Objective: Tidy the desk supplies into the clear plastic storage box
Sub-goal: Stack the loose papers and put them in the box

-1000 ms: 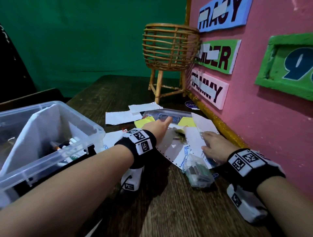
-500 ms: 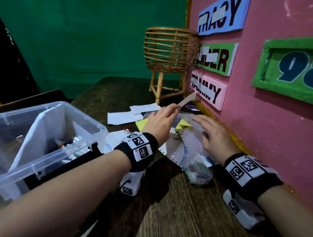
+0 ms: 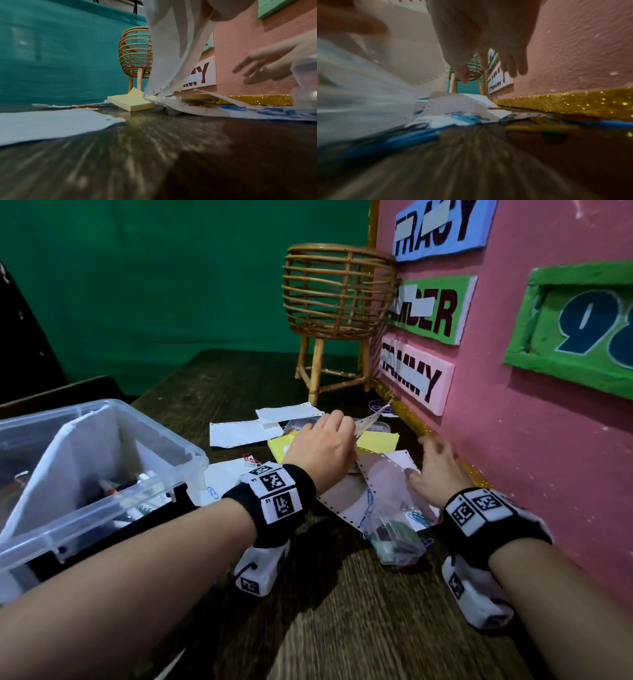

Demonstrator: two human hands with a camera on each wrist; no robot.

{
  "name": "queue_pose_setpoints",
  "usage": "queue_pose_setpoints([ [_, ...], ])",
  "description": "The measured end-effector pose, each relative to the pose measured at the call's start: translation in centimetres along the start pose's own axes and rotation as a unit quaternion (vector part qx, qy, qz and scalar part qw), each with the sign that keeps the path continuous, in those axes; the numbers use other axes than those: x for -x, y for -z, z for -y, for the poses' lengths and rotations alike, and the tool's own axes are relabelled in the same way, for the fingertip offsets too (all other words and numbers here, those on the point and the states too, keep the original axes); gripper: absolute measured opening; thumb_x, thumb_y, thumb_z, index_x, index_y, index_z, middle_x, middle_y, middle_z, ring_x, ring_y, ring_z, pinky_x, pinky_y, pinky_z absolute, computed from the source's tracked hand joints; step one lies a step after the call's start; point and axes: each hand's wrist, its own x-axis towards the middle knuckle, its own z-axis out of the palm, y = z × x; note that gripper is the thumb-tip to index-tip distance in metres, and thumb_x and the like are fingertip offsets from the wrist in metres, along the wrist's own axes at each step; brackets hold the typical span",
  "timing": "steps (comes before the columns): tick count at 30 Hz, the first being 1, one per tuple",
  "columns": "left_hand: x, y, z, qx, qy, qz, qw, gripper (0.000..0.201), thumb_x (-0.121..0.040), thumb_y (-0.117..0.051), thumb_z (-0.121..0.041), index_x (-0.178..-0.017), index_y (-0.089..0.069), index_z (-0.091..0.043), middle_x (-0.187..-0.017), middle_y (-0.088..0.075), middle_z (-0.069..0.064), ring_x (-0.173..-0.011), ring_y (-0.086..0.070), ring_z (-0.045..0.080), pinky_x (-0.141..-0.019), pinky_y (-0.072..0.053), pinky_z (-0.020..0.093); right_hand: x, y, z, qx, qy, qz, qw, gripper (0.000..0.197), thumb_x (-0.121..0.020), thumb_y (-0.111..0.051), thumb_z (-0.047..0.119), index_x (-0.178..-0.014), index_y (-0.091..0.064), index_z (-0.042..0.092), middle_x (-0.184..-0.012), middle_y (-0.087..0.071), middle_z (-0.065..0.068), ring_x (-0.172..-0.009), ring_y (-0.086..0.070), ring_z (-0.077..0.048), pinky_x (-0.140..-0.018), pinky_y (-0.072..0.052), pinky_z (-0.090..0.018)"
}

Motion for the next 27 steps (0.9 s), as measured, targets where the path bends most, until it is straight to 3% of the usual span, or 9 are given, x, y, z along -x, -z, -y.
queue_pose_setpoints([
  [5,-0.3,0.0,-0.2,0.049,-0.036,-0.048,0.997,0.013,-0.078,-0.058,-0.001,-0.091,-0.055,-0.001,-0.079,-0.062,0.015,-0.073,-0.056,0.032,-0.059,-0.036,0.033,-1.7,-0.3,0.5,-0.071,-0.142,0.142,0.977,0.081,-0.095,-0.028,0.053,-0.146,0.009,0.003,-0.145,-0.032,-0.028,-0.127,-0.043,-0.038,-0.103,-0.036,-0.039],
  [8,-0.7,-0.6,-0.2,0.077,-0.046,-0.101,0.991,0.028,-0.070,-0.063,0.008,-0.091,-0.051,-0.006,-0.066,-0.061,0.011,-0.057,-0.059,0.029,-0.044,-0.040,0.028,-2.0,-0.3,0.3,-0.030,-0.126,0.185,0.974,0.097,-0.090,-0.044,0.053,-0.143,0.016,-0.001,-0.130,-0.047,-0.026,-0.112,-0.053,-0.033,-0.090,-0.043,-0.034],
  [11,-1.2,-1.6,0.1,0.061,-0.061,-0.094,0.992,0.045,-0.068,-0.058,0.012,-0.096,-0.038,-0.017,-0.079,-0.062,0.013,-0.064,-0.059,0.028,-0.040,-0.040,0.029,-2.0,-0.5,-0.3,0.012,-0.113,0.172,0.979,0.103,-0.077,-0.069,0.044,-0.144,-0.005,-0.002,-0.141,-0.038,-0.020,-0.125,-0.044,-0.032,-0.096,-0.041,-0.035],
  [13,-1.2,-1.6,0.2,0.040,-0.087,-0.072,0.993,0.044,-0.059,-0.066,0.012,-0.089,-0.047,-0.015,-0.082,-0.063,0.013,-0.063,-0.059,0.027,-0.041,-0.032,0.023,-1.9,-0.6,-0.5,0.011,-0.102,0.153,0.983,0.098,-0.071,-0.075,0.043,-0.141,-0.020,0.001,-0.143,-0.037,-0.017,-0.128,-0.041,-0.031,-0.100,-0.040,-0.036],
  [15,-1.2,-1.4,0.2,0.017,-0.100,-0.043,0.994,0.032,-0.052,-0.077,0.008,-0.071,-0.059,-0.010,-0.082,-0.065,0.013,-0.061,-0.061,0.027,-0.040,-0.035,0.022,-1.9,-0.5,-0.5,-0.007,-0.094,0.148,0.984,0.083,-0.069,-0.077,0.040,-0.132,-0.037,0.003,-0.130,-0.049,-0.014,-0.115,-0.051,-0.028,-0.086,-0.046,-0.034],
  [17,-1.3,-1.4,0.2,0.005,-0.091,-0.045,0.995,0.026,-0.050,-0.078,0.008,-0.065,-0.065,-0.008,-0.081,-0.066,0.012,-0.063,-0.064,0.027,-0.043,-0.042,0.024,-1.7,-0.3,-0.4,-0.028,-0.074,0.122,0.989,0.044,-0.073,-0.076,0.033,-0.099,-0.053,0.005,-0.091,-0.058,-0.008,-0.079,-0.055,-0.019,-0.057,-0.040,-0.027],
  [19,-1.4,-1.6,0.3,0.013,-0.068,-0.049,0.996,0.027,-0.054,-0.071,0.010,-0.076,-0.067,-0.005,-0.086,-0.065,0.014,-0.068,-0.064,0.030,-0.051,-0.045,0.029,-1.4,0.1,-0.3,-0.049,-0.065,0.067,0.994,0.029,-0.080,-0.070,0.027,-0.071,-0.047,0.010,-0.069,-0.047,-0.002,-0.066,-0.047,-0.019,-0.049,-0.029,-0.026],
  [23,-1.2,-1.2,0.2,0.036,-0.017,-0.076,0.996,0.030,-0.064,-0.054,0.007,-0.092,-0.060,-0.002,-0.101,-0.059,0.019,-0.083,-0.060,0.035,-0.063,-0.046,0.036,-1.1,0.5,0.7,-0.144,-0.048,-0.072,0.986,0.025,-0.086,-0.059,0.020,-0.104,-0.058,0.002,-0.106,-0.060,-0.015,-0.099,-0.055,-0.031,-0.074,-0.036,-0.026],
  [27,-1.1,-0.7,0.1,0.076,-0.009,-0.097,0.992,0.031,-0.069,-0.033,-0.003,-0.088,-0.057,-0.001,-0.099,-0.058,0.021,-0.074,-0.058,0.034,-0.060,-0.037,0.028,-0.1,0.8,1.7,-0.230,-0.018,-0.177,0.957,0.030,-0.083,-0.057,0.019,-0.108,-0.053,0.004,-0.106,-0.062,-0.019,-0.094,-0.057,-0.033,-0.076,-0.043,-0.033],
])
